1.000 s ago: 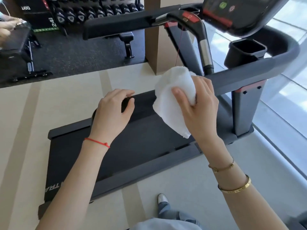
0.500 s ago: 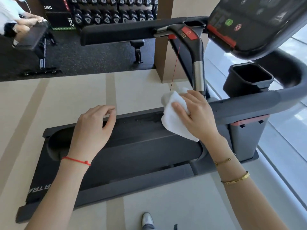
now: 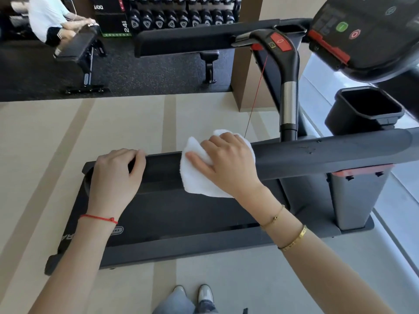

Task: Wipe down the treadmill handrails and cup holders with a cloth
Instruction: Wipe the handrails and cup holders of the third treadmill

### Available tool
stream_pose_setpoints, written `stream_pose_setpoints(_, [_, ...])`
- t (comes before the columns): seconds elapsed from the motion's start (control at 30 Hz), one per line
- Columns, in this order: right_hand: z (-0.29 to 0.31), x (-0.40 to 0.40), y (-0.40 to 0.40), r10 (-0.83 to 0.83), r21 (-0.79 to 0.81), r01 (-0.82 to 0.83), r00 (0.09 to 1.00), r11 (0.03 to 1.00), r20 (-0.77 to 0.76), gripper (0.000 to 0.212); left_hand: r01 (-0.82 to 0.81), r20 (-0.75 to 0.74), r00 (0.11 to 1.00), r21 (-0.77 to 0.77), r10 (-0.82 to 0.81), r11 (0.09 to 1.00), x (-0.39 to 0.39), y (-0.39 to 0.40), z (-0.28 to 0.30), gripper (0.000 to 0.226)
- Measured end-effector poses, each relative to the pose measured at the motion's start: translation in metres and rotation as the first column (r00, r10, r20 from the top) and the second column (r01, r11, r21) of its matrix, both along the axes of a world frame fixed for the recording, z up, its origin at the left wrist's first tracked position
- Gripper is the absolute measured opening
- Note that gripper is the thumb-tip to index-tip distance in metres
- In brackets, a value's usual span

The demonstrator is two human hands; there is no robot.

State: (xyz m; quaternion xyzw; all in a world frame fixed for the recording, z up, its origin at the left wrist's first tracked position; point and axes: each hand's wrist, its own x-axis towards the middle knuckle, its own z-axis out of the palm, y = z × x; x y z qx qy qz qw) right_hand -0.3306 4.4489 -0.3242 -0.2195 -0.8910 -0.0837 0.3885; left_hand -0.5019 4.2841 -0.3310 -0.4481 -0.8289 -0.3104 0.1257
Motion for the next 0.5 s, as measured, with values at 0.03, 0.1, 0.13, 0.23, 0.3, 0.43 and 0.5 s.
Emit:
stream_pose_setpoints(0.03, [0.000,0.004,0.004,0.003,0.018,-0.003,1.000,1.000,-0.014,0.051,-0.006,0.010,1.000,-0.002,0.006,1.000,-0.001,0.000,0.000,0.045])
stream_pose_setpoints(0.1, [-0.001,0.015,0.015,-0.013,0.037,0.015,0.999,0.999,-0.045,0.053,-0.004,0.039,0.999,-0.006,0.004,1.000,-0.004,-0.001,0.000,0.044])
stream_pose_setpoints(0.13, [-0.001,0.020,0.020,-0.027,0.041,0.029,0.998,0.999,-0.063,0.054,0.003,0.051,0.999,-0.014,-0.003,1.000,-0.005,-0.002,0.001,0.046])
stream_pose_setpoints(0.23, [-0.001,0.024,0.020,-0.100,0.020,0.103,0.987,0.994,-0.122,0.052,0.007,0.031,1.000,-0.044,-0.005,0.999,-0.009,-0.005,0.003,0.052])
stream_pose_setpoints(0.3, [-0.001,0.014,0.011,-0.145,0.004,0.146,0.981,0.989,-0.127,0.050,0.011,0.017,1.000,-0.041,-0.010,0.999,-0.011,-0.007,0.003,0.054])
stream_pose_setpoints(0.43, [0.001,-0.029,-0.024,-0.131,-0.027,0.130,0.991,0.991,-0.040,0.047,0.025,-0.017,1.000,-0.016,-0.025,1.000,-0.016,-0.007,-0.001,0.051])
stream_pose_setpoints(0.5, [-0.001,-0.056,-0.047,-0.089,-0.039,0.088,0.996,0.995,-0.015,0.047,0.016,-0.050,0.999,0.006,-0.015,1.000,-0.018,-0.008,-0.002,0.045])
